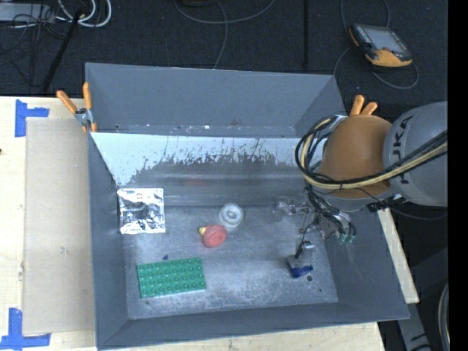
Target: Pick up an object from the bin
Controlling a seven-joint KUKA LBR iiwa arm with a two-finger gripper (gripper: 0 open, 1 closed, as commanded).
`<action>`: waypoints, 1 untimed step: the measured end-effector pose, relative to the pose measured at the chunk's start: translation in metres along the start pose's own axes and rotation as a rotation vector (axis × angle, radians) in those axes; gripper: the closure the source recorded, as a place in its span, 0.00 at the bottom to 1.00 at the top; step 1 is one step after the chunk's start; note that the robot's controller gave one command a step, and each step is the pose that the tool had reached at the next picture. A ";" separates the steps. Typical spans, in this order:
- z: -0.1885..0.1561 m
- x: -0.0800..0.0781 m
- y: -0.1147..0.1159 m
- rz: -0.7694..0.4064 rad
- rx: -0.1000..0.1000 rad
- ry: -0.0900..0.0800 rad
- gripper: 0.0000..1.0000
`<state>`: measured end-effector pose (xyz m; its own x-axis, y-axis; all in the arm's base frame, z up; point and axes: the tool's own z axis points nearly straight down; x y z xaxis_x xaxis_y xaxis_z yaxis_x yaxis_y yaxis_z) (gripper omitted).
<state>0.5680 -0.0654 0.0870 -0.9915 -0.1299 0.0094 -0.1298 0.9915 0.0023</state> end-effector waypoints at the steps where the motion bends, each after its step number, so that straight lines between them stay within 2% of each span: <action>1: 0.013 0.048 -0.069 -0.699 -0.008 -0.017 0.00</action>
Offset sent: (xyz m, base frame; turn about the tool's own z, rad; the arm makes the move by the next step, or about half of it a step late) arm -0.0419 -0.0843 -0.0154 -0.7033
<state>0.5290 -0.1402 0.0742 -0.6757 -0.7370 -0.0129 -0.7372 0.6757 0.0095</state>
